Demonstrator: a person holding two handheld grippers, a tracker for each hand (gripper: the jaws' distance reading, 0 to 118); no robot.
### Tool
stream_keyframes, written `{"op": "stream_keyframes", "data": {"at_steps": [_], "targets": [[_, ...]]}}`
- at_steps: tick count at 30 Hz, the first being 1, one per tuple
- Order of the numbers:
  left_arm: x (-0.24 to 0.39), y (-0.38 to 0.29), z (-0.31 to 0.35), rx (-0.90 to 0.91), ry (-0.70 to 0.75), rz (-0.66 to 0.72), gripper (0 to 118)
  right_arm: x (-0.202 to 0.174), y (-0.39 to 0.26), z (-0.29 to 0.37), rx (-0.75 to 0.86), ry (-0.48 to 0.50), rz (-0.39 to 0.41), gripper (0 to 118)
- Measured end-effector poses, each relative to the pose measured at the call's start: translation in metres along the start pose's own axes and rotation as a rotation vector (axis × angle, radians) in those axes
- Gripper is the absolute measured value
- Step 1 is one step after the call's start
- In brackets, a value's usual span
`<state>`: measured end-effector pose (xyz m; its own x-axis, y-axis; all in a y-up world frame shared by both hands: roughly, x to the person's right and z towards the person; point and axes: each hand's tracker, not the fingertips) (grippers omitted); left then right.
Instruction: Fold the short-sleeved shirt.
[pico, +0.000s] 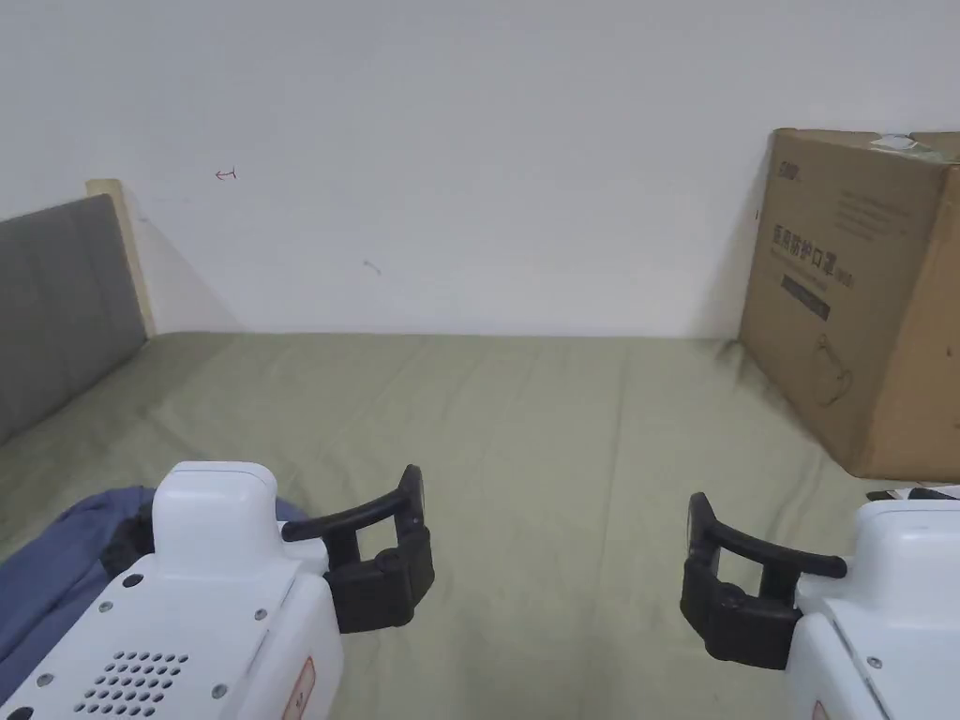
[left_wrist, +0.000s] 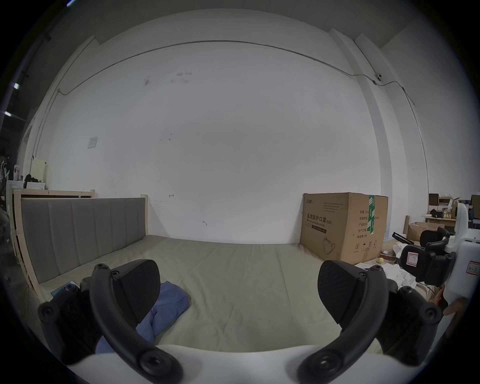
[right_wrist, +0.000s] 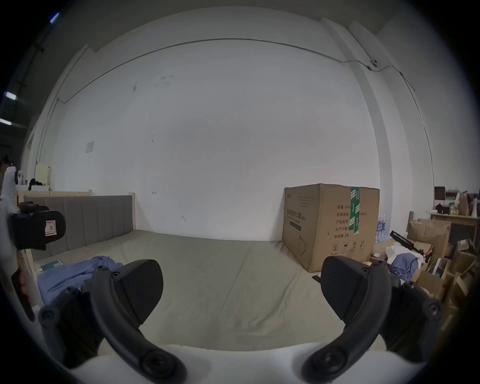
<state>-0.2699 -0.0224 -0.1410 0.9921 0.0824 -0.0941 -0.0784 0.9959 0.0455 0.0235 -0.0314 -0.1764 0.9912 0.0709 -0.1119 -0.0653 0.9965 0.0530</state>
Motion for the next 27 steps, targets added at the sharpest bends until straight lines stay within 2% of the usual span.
{"op": "stream_keyframes", "data": {"at_steps": [2, 4, 5, 9, 11, 12, 13, 14, 17, 18, 19, 22, 24, 26, 27], "targets": [[-0.003, -0.003, 0.0, 0.004, 0.004, 0.014, 118, -0.006, 0.002, 0.0, 0.006, -0.006, 0.059, 118], [-0.009, -0.006, 0.0, 0.015, -0.014, 0.139, 118, -0.017, 0.003, 0.0, 0.02, -0.014, 0.176, 118], [-0.015, -0.01, -0.001, 0.017, -0.028, 0.248, 118, -0.025, 0.002, -0.001, 0.033, 0.001, 0.272, 118], [-0.054, -0.044, -0.015, -0.052, -0.056, 0.916, 118, -0.064, -0.015, -0.002, 0.031, 0.025, 0.755, 118], [-0.067, -0.064, -0.02, -0.069, -0.011, 1.063, 118, -0.079, -0.027, -0.002, 0.006, 0.06, 0.893, 118], [-0.071, -0.074, -0.02, -0.069, 0.026, 1.11, 118, -0.083, -0.033, -0.003, -0.008, 0.085, 0.904, 118], [-0.074, -0.079, -0.02, -0.08, 0.07, 1.129, 118, -0.085, -0.038, -0.004, -0.023, 0.107, 0.892, 118], [-0.075, -0.084, -0.02, -0.077, 0.096, 1.128, 118, -0.086, -0.039, -0.005, -0.05, 0.128, 0.842, 118], [-0.082, -0.079, -0.022, -0.095, 0.113, 1.126, 118, -0.077, -0.033, -0.009, -0.064, 0.132, 0.666, 118], [-0.078, -0.068, -0.022, -0.102, 0.135, 1.077, 118, -0.072, -0.028, -0.01, -0.055, 0.11, 0.591, 118], [-0.075, -0.056, -0.024, -0.091, 0.147, 0.96, 118, -0.067, -0.024, -0.011, -0.044, 0.073, 0.515, 118], [-0.044, -0.015, -0.026, -0.023, 0.131, 0.488, 118, -0.039, -0.008, -0.011, -0.019, 0.026, 0.173, 118], [-0.02, 0.0, -0.025, -0.001, 0.071, 0.192, 118, -0.018, -0.004, -0.012, -0.015, -0.007, -0.045, 118], [-0.001, 0.002, -0.02, 0.003, 0.043, -0.01, 118, -0.002, -0.009, -0.011, -0.01, -0.042, -0.165, 118], [0.01, 0.0, -0.018, -0.014, 0.055, -0.095, 118, 0.004, -0.014, -0.011, -0.017, -0.059, -0.192, 118]]}}
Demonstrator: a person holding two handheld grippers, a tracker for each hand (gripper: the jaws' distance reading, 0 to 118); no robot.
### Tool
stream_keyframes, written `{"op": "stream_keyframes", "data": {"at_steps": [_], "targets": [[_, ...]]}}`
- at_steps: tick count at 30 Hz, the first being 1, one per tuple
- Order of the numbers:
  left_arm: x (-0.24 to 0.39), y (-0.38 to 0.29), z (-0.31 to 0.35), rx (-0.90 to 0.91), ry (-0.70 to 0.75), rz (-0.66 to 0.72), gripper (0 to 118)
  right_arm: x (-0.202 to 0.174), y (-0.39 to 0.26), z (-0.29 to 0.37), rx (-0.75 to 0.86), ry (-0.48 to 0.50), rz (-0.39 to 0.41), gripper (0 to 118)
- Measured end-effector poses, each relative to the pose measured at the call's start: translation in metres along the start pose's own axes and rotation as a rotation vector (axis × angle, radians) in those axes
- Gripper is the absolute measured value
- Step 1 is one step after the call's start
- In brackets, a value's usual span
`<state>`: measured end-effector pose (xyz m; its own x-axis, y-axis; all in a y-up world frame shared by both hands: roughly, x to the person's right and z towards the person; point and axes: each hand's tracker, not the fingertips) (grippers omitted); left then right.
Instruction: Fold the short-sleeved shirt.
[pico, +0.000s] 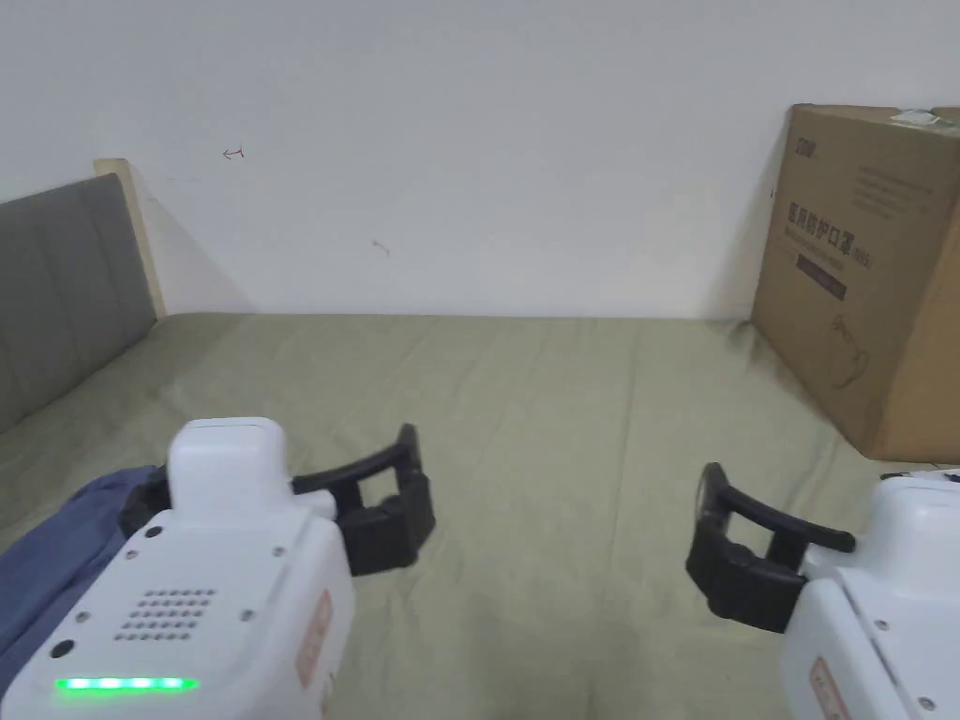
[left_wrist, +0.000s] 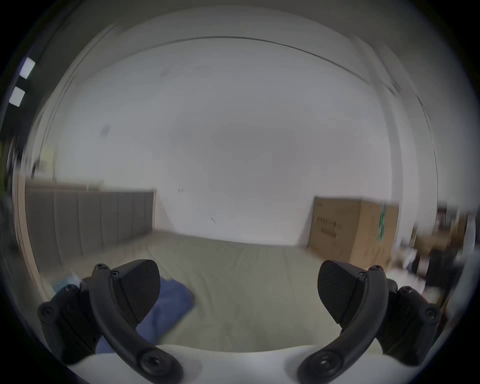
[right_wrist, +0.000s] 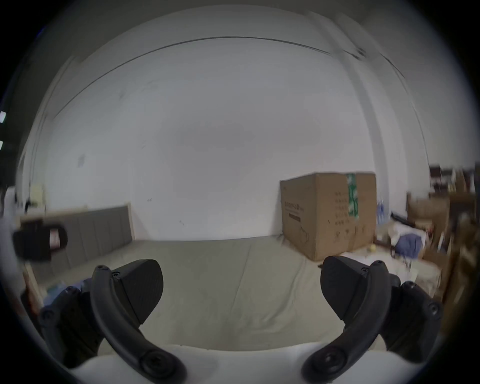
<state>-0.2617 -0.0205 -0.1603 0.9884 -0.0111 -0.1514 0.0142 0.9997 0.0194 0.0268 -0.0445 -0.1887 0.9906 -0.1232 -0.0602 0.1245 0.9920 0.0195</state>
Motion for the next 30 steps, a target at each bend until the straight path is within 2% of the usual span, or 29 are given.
{"op": "stream_keyframes", "data": {"at_steps": [1, 5, 8, 12, 16, 17, 18, 19, 20, 21, 22, 23, 25, 26, 30], "targets": [[0.007, -0.002, 0.003, -0.007, -0.011, -0.051, 118, 0.005, -0.004, -0.001, -0.02, -0.014, -0.013, 118], [0.015, -0.014, 0.005, -0.031, -0.062, -0.006, 118, 0.015, -0.018, -0.003, -0.081, -0.025, -0.02, 118], [0.017, -0.018, 0.002, -0.035, -0.051, -0.062, 118, 0.016, -0.017, -0.003, -0.077, -0.004, -0.049, 118], [0.006, -0.012, 0.003, -0.016, -0.058, 0.05, 118, 0.008, -0.008, -0.002, -0.035, -0.023, 0.029, 118], [-0.003, -0.006, 0.002, -0.035, -0.035, 0.064, 118, 0.002, -0.006, 0.002, -0.028, -0.004, 0.063, 118], [-0.005, -0.006, 0.002, -0.05, -0.037, 0.063, 118, 0.001, -0.005, 0.003, -0.029, 0.006, 0.071, 116], [-0.004, -0.006, 0.003, -0.064, -0.033, 0.062, 117, -0.001, -0.006, 0.004, -0.03, 0.01, 0.076, 107], [-0.005, -0.007, 0.004, -0.065, -0.034, 0.062, 114, -0.003, -0.006, 0.005, -0.027, 0.007, 0.078, 89], [-0.006, -0.008, 0.006, -0.064, -0.043, 0.062, 101, -0.005, -0.006, 0.004, -0.019, -0.013, 0.082, 62], [-0.004, -0.009, 0.006, -0.062, -0.037, 0.063, 61, -0.006, -0.006, 0.005, -0.012, -0.038, 0.074, 28], [-0.003, -0.009, 0.005, -0.068, -0.035, 0.051, 26, -0.006, -0.007, 0.006, -0.003, -0.057, 0.059, 15], [-0.002, -0.011, 0.003, -0.072, -0.015, 0.02, 9, -0.005, -0.006, 0.007, 0.007, -0.05, 0.039, 14], [-0.003, -0.01, 0.004, -0.077, -0.024, -0.006, 5, -0.002, -0.003, 0.008, -0.001, -0.037, 0.025, 1], [-0.004, -0.011, 0.004, -0.073, -0.023, 0.001, 0, -0.001, -0.003, 0.008, 0.004, -0.045, 0.031, 0], [-0.009, -0.01, 0.004, -0.055, -0.028, 0.056, 0, 0.001, -0.001, 0.007, 0.011, -0.054, 0.073, 0]]}}
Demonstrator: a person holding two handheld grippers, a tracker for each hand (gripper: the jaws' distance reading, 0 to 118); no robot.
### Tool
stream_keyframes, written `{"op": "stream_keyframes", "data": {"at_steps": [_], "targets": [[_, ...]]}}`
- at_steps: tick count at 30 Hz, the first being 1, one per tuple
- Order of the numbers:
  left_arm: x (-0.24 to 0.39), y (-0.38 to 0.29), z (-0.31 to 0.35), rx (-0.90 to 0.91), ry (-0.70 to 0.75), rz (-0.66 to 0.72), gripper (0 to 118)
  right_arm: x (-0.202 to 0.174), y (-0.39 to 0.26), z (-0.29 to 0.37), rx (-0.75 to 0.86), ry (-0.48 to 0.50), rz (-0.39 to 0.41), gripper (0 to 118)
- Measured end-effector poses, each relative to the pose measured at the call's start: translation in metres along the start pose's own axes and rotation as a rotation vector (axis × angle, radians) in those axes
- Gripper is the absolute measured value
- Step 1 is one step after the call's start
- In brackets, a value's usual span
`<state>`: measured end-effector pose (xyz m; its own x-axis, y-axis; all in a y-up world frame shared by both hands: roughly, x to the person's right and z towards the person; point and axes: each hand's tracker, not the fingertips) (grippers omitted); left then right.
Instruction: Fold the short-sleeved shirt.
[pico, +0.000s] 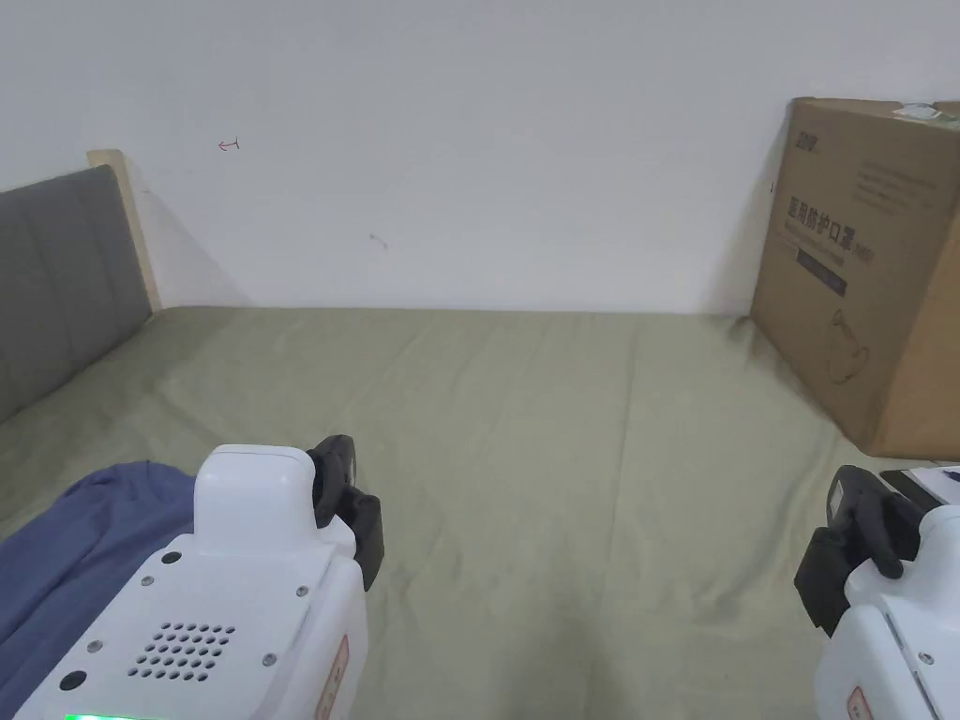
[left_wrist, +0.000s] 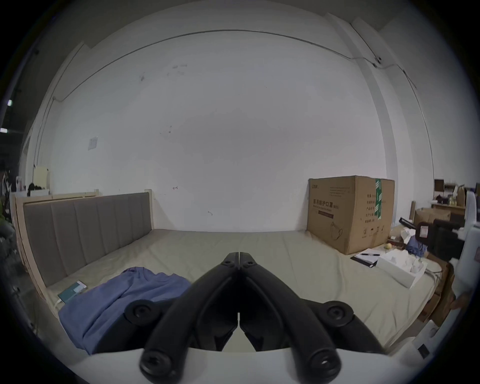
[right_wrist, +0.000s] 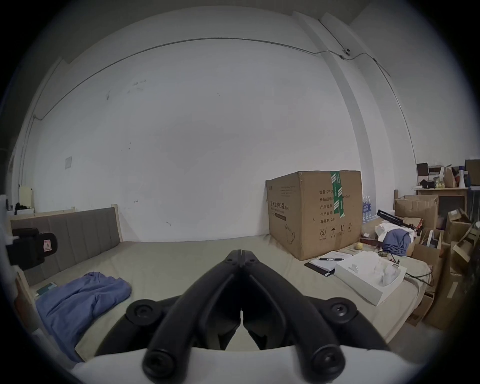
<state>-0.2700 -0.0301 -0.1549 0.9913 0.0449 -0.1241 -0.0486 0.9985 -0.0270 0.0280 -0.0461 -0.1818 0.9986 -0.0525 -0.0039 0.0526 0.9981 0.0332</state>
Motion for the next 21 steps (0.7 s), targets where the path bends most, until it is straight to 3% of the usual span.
{"op": "stream_keyframes", "data": {"at_steps": [10, 14, 21], "targets": [[-0.011, 0.01, 0.001, -0.001, 0.036, 0.008, 0, -0.013, 0.007, -0.007, -0.01, 0.042, 0.003, 0], [-0.032, 0.019, 0.016, 0.014, 0.15, -0.018, 0, -0.037, 0.015, -0.017, -0.006, 0.151, -0.001, 0], [-0.093, 0.028, 0.063, 0.006, 0.388, -0.005, 0, -0.115, 0.016, -0.023, -0.028, 0.456, -0.006, 0]]}}
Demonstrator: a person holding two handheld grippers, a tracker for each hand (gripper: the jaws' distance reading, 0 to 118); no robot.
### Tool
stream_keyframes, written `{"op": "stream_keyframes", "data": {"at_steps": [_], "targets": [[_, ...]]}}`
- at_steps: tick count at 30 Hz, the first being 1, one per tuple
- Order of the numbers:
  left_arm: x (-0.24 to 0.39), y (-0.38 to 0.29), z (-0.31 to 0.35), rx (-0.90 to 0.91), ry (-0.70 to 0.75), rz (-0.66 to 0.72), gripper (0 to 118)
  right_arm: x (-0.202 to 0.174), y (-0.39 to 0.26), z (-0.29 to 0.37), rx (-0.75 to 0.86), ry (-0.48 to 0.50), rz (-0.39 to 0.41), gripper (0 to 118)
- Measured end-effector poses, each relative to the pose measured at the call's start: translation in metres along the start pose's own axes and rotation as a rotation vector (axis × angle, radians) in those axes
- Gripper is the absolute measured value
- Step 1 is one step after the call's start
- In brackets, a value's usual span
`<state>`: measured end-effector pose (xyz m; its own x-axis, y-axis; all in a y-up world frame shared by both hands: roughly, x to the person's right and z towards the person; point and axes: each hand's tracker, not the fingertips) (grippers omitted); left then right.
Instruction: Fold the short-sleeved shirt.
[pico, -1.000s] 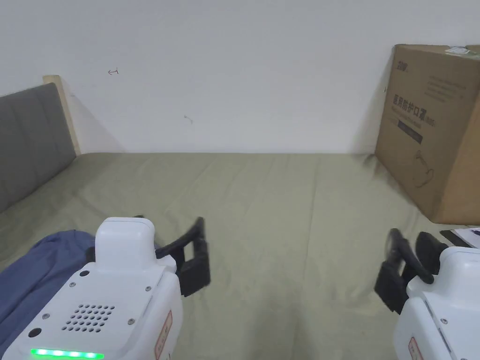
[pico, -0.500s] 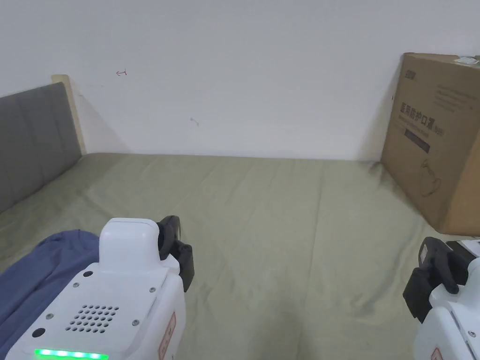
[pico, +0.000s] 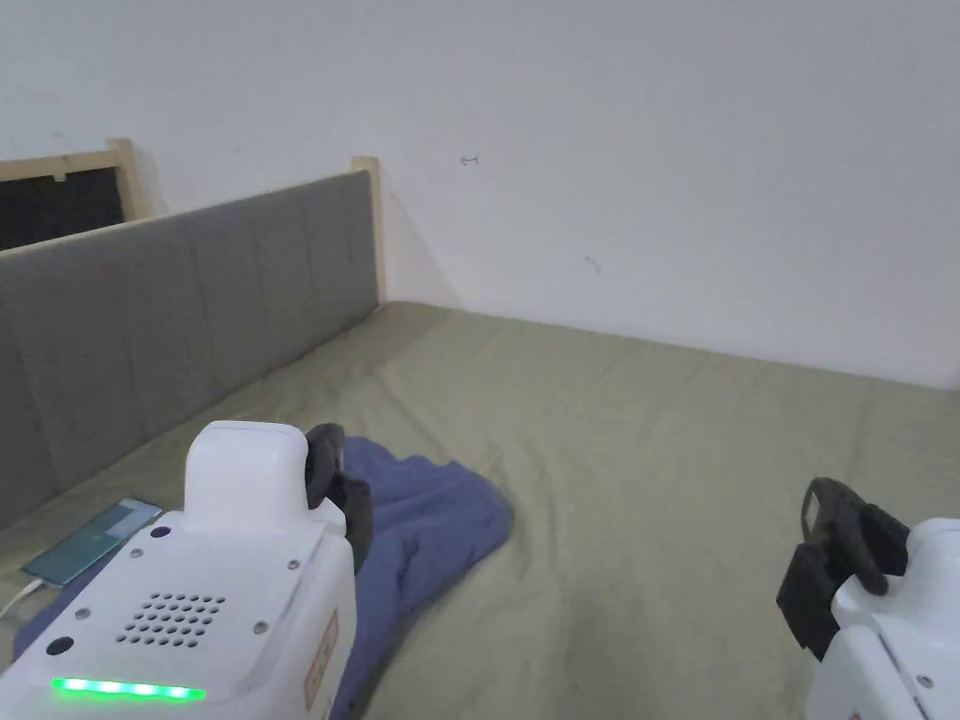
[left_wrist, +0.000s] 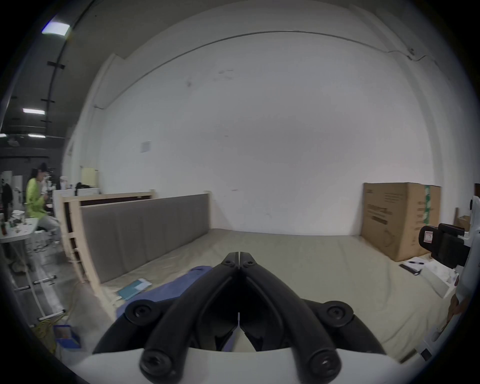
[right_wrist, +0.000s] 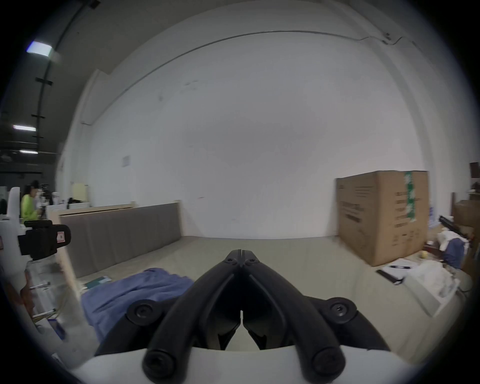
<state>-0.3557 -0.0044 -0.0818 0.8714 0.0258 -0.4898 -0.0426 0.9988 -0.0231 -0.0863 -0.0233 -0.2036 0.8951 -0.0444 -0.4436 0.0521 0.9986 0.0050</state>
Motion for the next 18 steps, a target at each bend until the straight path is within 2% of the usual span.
{"op": "stream_keyframes", "data": {"at_steps": [4, 10, 14, 18], "targets": [[-0.027, -0.003, 0.012, -0.023, 0.084, -0.01, 0, -0.031, -0.006, -0.014, -0.029, 0.117, -0.03, 0], [-0.045, -0.015, -0.003, -0.079, 0.133, -0.007, 0, -0.052, -0.018, -0.031, -0.081, 0.173, -0.004, 0], [-0.05, -0.038, -0.045, -0.227, 0.104, 0.032, 0, -0.053, -0.029, -0.046, -0.137, 0.185, 0.003, 0], [-0.057, -0.082, -0.122, -0.421, 0.01, 0.098, 0, -0.053, -0.043, -0.064, -0.203, 0.182, 0.018, 0]]}}
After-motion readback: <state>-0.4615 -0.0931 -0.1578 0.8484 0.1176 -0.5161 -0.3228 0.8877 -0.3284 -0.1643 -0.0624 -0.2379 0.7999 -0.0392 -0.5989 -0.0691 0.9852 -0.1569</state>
